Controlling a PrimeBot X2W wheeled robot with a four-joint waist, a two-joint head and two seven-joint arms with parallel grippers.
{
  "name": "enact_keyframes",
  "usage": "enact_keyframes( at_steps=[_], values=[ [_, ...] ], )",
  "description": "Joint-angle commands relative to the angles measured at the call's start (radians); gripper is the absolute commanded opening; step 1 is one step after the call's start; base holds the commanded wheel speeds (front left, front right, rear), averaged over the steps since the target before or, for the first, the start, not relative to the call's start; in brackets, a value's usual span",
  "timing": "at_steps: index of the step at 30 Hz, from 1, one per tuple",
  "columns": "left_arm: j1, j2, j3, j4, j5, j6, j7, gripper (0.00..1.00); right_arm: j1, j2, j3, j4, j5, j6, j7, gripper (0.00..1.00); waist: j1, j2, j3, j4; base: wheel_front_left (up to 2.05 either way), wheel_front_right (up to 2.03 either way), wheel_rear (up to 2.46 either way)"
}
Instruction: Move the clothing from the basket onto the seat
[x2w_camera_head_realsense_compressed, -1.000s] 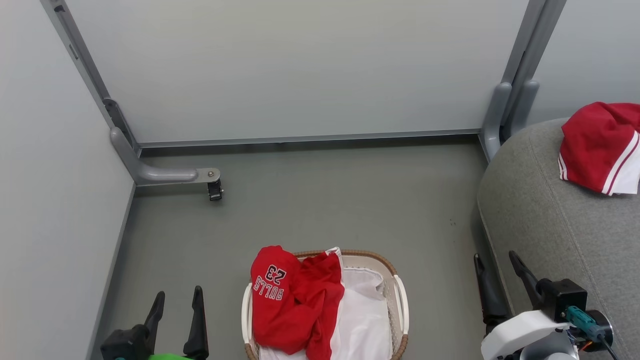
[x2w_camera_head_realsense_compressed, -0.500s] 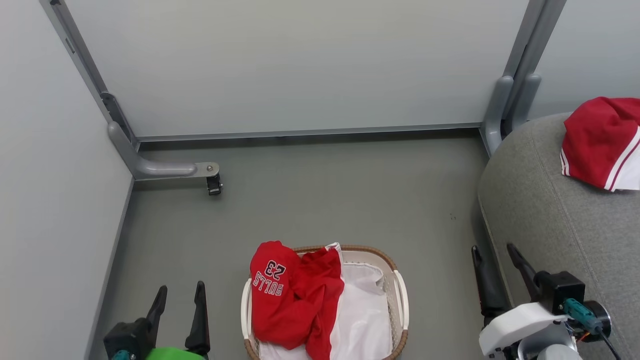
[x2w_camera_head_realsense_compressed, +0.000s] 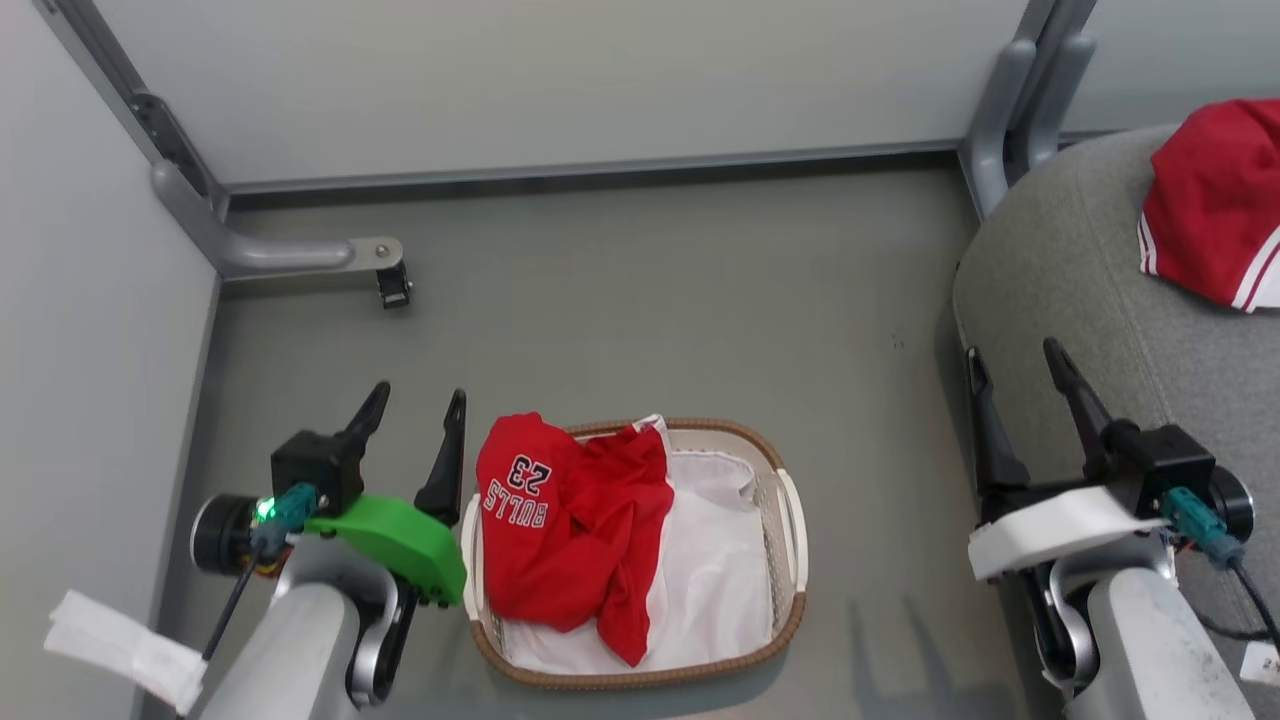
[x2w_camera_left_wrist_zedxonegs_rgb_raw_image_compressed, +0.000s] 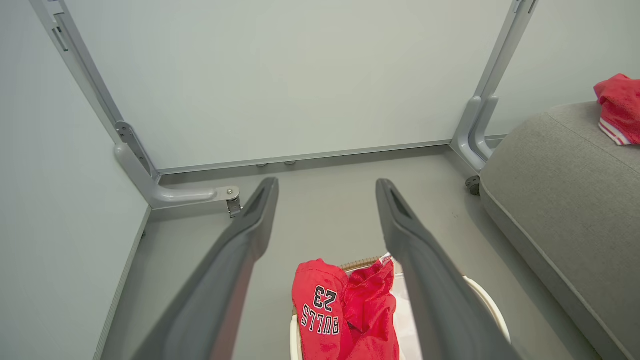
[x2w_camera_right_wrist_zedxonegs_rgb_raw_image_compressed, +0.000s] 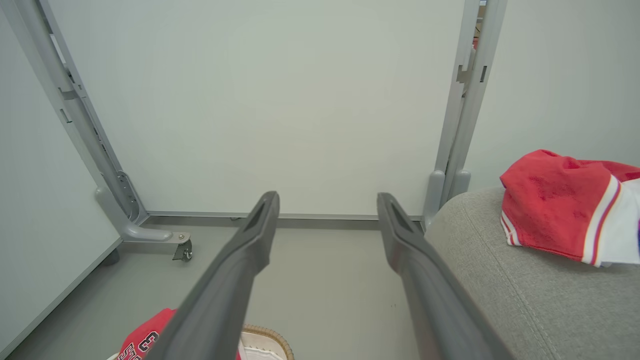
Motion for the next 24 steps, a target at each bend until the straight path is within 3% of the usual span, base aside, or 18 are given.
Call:
enact_keyframes(
  at_steps=[1,11,24],
  values=[
    [-0.055,-0.004,-0.007,0.028,0.015,-0.01,0.003,1.0,-0.032,-0.003,-0.002,-0.015,-0.009,-0.001,-0.005,1.0,0.0,0.0,0.116,-0.053,0.0,0.0,0.0],
    [-0.306,-0.04,-0.083,0.29,0.073,-0.063,0.028,1.0,-0.209,-0.003,0.009,-0.085,0.018,-0.001,-0.005,1.0,0.0,0.0,0.39,-0.179,0.0,0.0,0.0],
    [-0.454,-0.081,-0.177,0.639,0.111,-0.096,0.042,1.0,-0.343,-0.002,0.058,-0.163,0.079,-0.001,-0.005,1.0,0.0,0.0,0.644,-0.299,0.0,0.0,0.0]
  ],
)
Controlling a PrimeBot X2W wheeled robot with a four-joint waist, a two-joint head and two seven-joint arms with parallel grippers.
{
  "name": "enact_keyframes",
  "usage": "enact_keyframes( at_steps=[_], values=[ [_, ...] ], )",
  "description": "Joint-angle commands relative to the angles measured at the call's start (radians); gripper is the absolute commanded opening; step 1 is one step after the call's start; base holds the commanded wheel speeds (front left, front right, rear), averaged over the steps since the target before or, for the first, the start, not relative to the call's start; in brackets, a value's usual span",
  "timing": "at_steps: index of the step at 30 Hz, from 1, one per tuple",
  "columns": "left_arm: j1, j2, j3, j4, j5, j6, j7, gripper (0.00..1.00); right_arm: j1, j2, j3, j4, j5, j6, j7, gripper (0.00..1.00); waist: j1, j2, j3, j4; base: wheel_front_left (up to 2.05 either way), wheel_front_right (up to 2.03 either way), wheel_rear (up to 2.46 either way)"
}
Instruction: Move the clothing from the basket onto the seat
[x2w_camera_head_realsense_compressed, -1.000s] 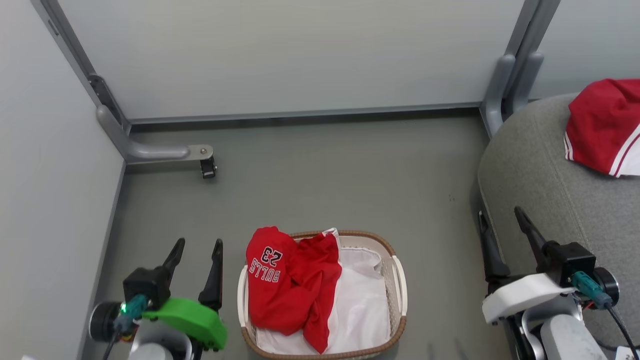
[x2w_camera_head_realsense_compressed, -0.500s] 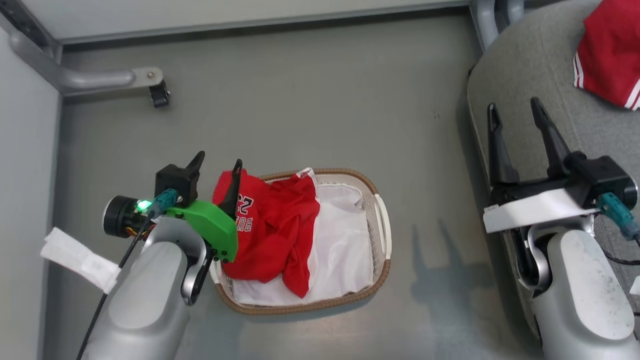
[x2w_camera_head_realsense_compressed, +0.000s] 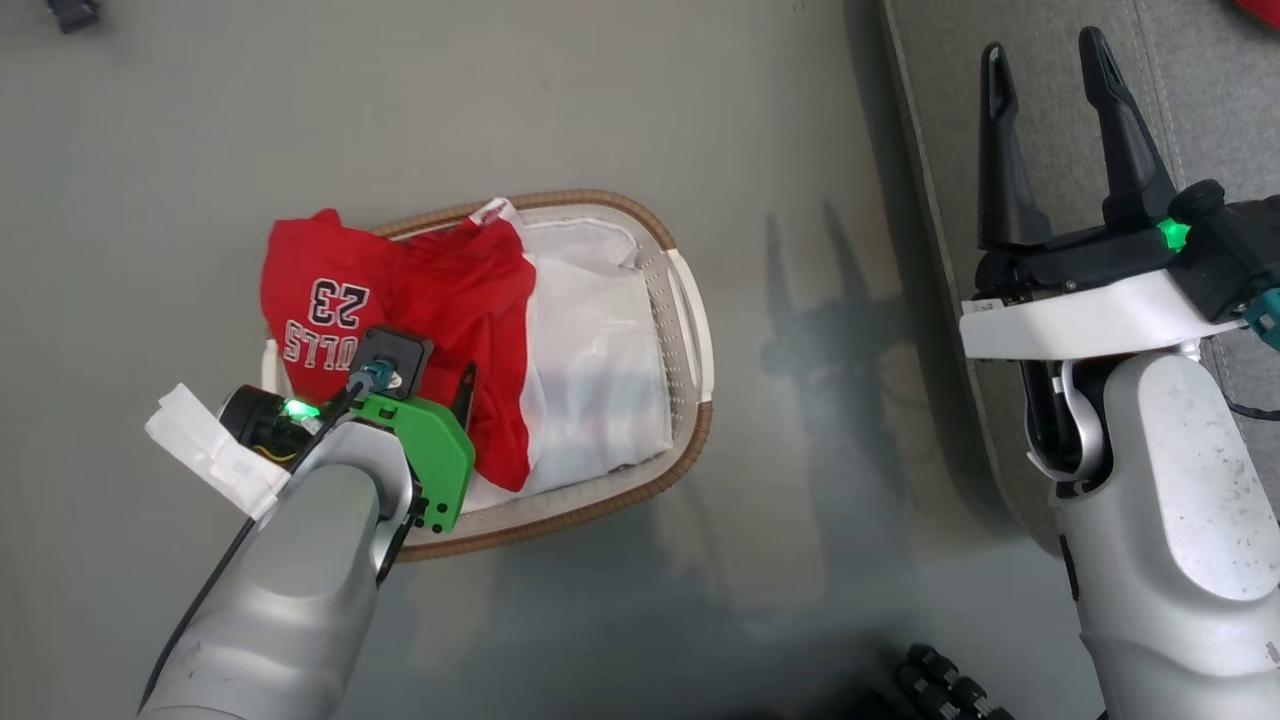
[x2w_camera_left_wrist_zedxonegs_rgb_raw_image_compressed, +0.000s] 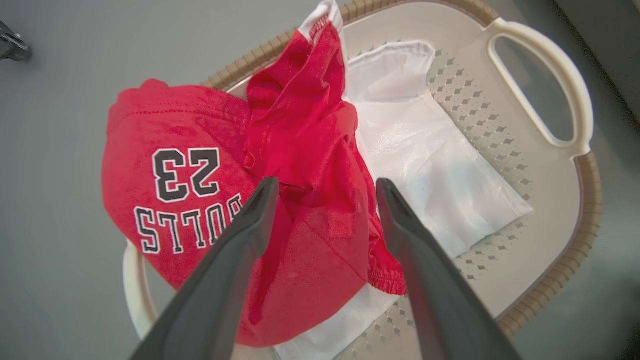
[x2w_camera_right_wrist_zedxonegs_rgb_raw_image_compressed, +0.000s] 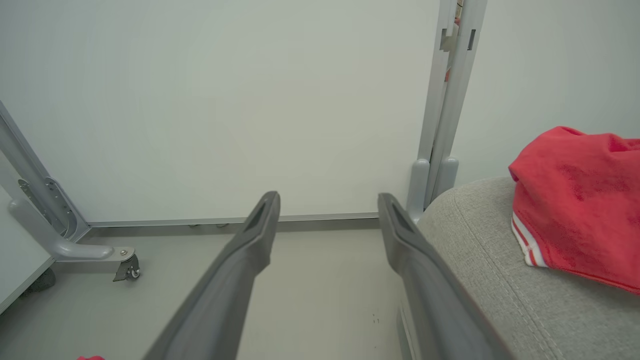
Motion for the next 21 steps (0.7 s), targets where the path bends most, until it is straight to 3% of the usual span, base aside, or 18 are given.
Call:
enact_keyframes(
  at_steps=[1,14,15,16,19,21],
  values=[
    [-0.034,0.009,0.003,0.02,0.001,-0.001,-0.008,1.0,-0.021,0.0,0.007,-0.011,0.011,-0.001,-0.005,1.0,-0.0002,0.0,0.153,-0.119,0.0,0.0,0.0],
    [-0.135,0.023,-0.007,0.173,-0.006,0.004,-0.03,1.0,-0.058,-0.001,0.046,-0.034,0.043,-0.001,-0.005,1.0,-0.0002,0.0,0.234,-0.153,0.0,0.0,0.0],
    [-0.138,0.022,-0.005,0.181,-0.012,0.004,-0.03,0.96,-0.059,-0.001,0.047,-0.035,0.043,-0.001,-0.005,1.0,-0.0002,0.0,0.235,-0.152,0.0,0.0,0.0],
    [-0.139,0.02,-0.003,0.189,-0.016,0.003,-0.028,0.63,-0.06,-0.001,0.046,-0.034,0.043,-0.001,-0.005,1.0,-0.0002,0.0,0.235,-0.151,0.0,0.0,0.0],
    [-0.143,0.017,-0.005,0.2,-0.022,0.001,-0.04,0.0,-0.062,-0.001,0.041,-0.027,0.037,-0.001,-0.005,1.0,-0.0002,0.0,0.231,-0.144,0.0,0.0,0.0],
    [-0.144,0.018,-0.005,0.207,-0.025,0.004,-0.05,0.0,-0.063,-0.001,0.038,-0.022,0.034,-0.001,-0.005,1.0,-0.0002,0.0,0.224,-0.137,0.0,0.0,0.0]
  ],
)
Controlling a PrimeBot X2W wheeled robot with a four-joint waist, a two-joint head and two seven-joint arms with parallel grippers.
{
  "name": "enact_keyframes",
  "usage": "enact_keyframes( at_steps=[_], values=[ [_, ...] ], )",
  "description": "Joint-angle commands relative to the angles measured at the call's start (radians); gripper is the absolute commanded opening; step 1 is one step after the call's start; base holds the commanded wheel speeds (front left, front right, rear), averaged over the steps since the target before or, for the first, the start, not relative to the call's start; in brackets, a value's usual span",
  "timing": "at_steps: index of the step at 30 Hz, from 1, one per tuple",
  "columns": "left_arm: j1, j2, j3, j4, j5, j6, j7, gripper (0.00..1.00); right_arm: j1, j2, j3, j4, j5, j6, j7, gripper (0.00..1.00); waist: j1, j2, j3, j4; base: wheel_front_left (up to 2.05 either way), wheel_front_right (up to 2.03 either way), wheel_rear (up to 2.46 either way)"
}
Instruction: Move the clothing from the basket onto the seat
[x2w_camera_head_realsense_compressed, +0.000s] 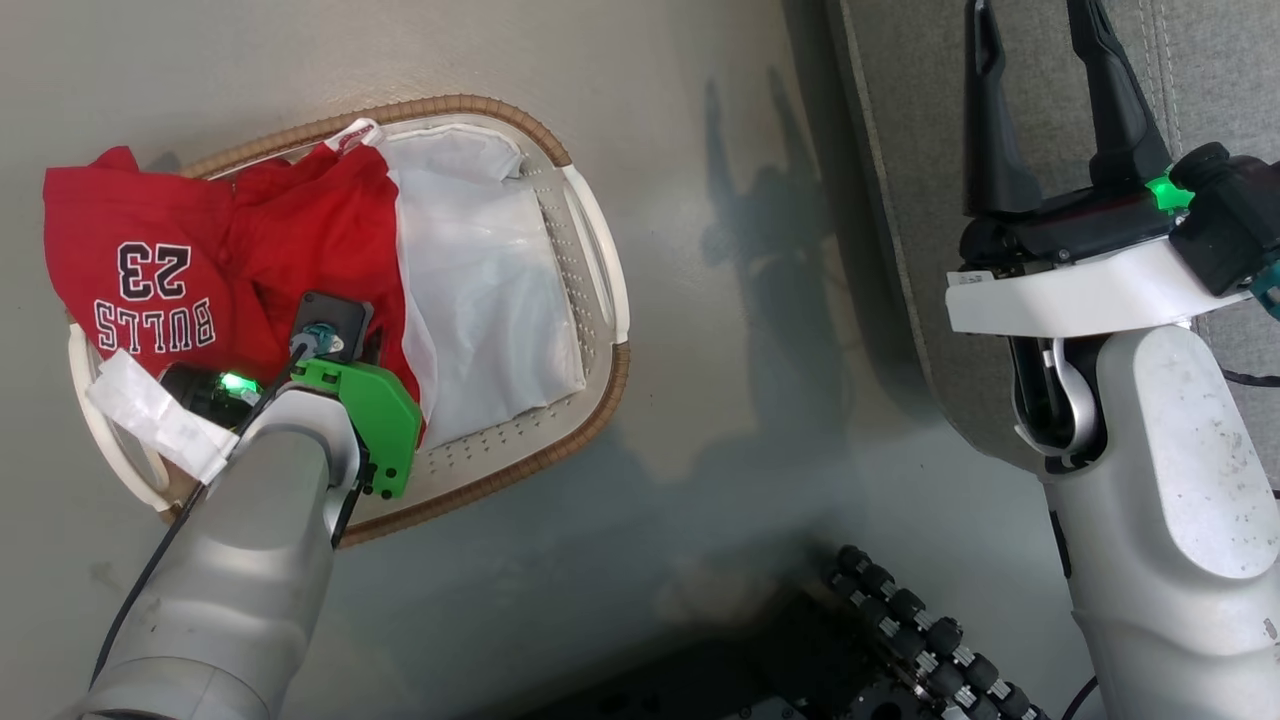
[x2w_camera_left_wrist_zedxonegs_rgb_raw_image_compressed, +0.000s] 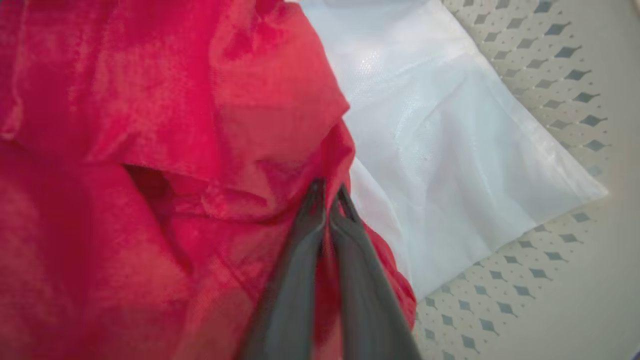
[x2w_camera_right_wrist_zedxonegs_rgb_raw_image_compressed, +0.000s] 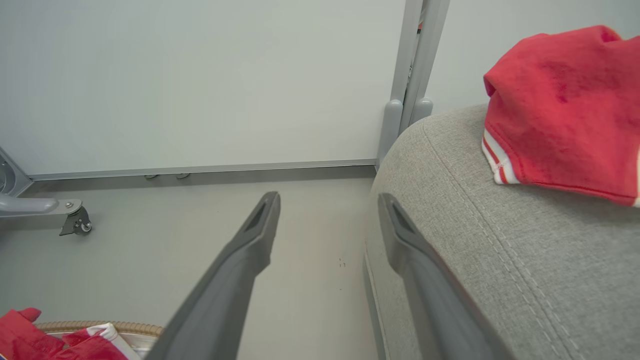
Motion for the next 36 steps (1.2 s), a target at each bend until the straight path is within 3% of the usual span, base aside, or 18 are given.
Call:
enact_keyframes(
  at_steps=[1,8,17,28,36],
  values=[
    [-0.02,0.009,0.002,0.007,-0.01,0.006,-0.014,0.0,-0.009,-0.002,-0.003,0.005,-0.006,-0.001,-0.005,1.0,-0.0002,0.0,-0.009,0.01,0.0,0.0,0.0],
    [-0.024,0.012,0.004,0.019,-0.025,0.01,-0.058,0.0,-0.014,-0.002,-0.008,0.018,-0.016,-0.001,-0.005,1.0,-0.0002,0.0,-0.033,0.035,0.0,0.0,0.0],
    [0.001,-0.028,-0.013,-0.054,-0.035,-0.013,-0.109,0.0,0.031,-0.002,-0.051,0.053,-0.055,-0.001,-0.005,1.0,-0.0002,0.0,-0.135,0.098,0.0,0.0,0.0],
    [0.121,-0.029,-0.051,-0.325,-0.013,-0.022,-0.113,0.0,0.159,-0.003,-0.081,0.144,-0.122,-0.001,-0.005,1.0,-0.0002,0.0,-0.406,0.215,0.0,0.0,0.0],
    [0.155,0.011,-0.142,-0.48,-0.053,-0.023,-0.112,0.0,0.296,-0.003,-0.085,0.222,-0.138,-0.001,-0.005,1.0,-0.0002,0.0,-0.623,0.27,0.0,0.0,0.0]
  ],
)
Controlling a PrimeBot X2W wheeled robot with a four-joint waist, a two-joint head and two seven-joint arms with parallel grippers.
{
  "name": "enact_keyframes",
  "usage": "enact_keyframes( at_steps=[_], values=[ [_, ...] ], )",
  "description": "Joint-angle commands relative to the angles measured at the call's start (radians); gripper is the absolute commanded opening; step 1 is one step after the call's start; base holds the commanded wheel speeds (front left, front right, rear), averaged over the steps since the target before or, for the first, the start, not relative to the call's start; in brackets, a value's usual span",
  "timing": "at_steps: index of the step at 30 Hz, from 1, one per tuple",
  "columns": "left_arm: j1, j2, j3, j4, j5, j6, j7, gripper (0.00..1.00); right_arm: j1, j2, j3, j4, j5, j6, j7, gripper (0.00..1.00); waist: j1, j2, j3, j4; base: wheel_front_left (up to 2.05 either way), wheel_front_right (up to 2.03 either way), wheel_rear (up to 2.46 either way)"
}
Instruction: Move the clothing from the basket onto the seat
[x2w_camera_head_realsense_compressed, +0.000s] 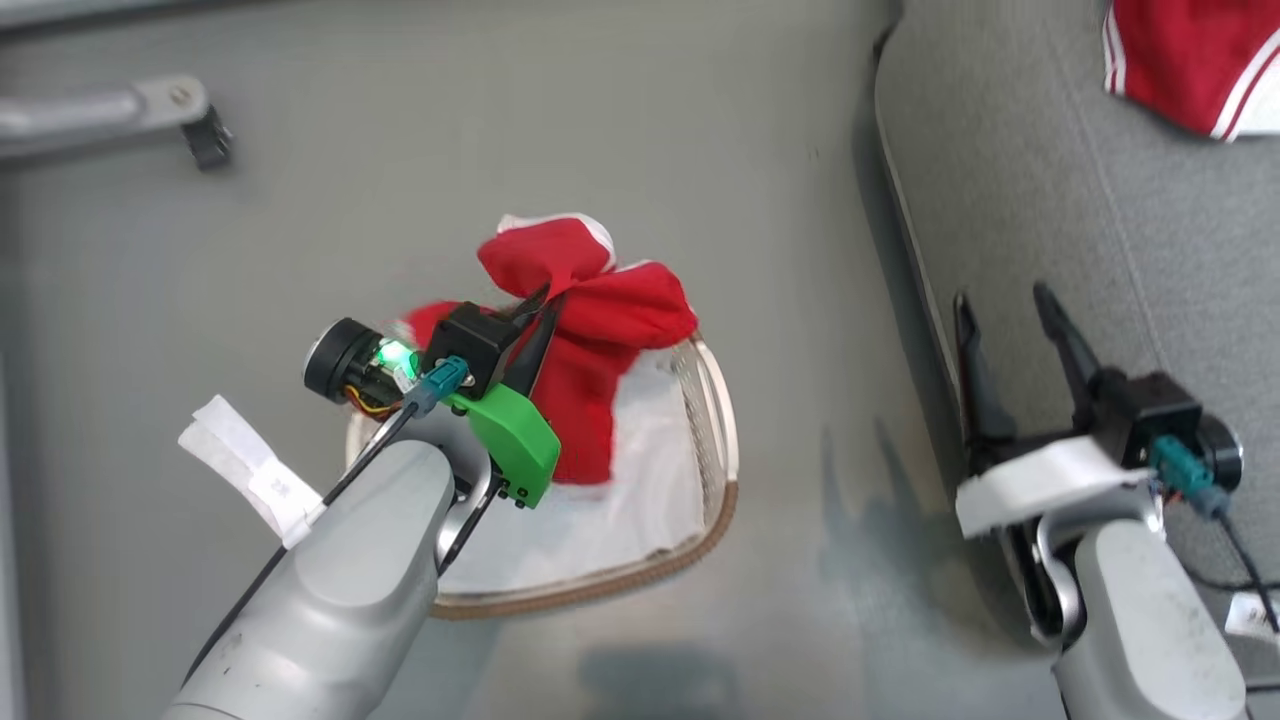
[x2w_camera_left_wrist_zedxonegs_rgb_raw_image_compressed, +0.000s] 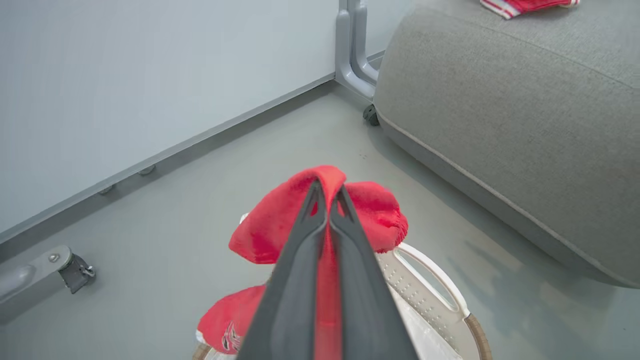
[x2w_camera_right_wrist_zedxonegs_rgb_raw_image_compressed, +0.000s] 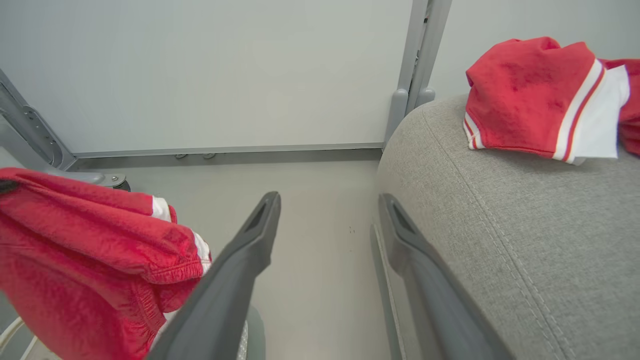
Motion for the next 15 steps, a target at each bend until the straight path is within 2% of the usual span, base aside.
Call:
enact_keyframes(
  at_steps=[1,9,15],
  values=[
    [0.017,0.014,-0.017,-0.02,-0.017,-0.003,-0.001,0.0,0.041,-0.004,0.003,0.016,-0.004,-0.001,-0.005,1.0,0.0001,0.0,-0.212,0.089,0.0,0.0,0.0],
    [-0.024,0.048,-0.093,-0.123,-0.174,-0.003,0.041,0.0,0.129,-0.004,0.059,0.071,0.002,-0.001,-0.005,1.0,0.0001,0.0,-0.397,0.092,0.0,0.0,0.0],
    [-0.121,0.088,-0.129,-0.209,-0.255,-0.003,0.103,0.0,0.121,-0.005,0.113,0.082,0.002,-0.001,-0.005,1.0,0.0001,0.0,-0.449,0.087,0.0,0.0,0.0]
  ],
)
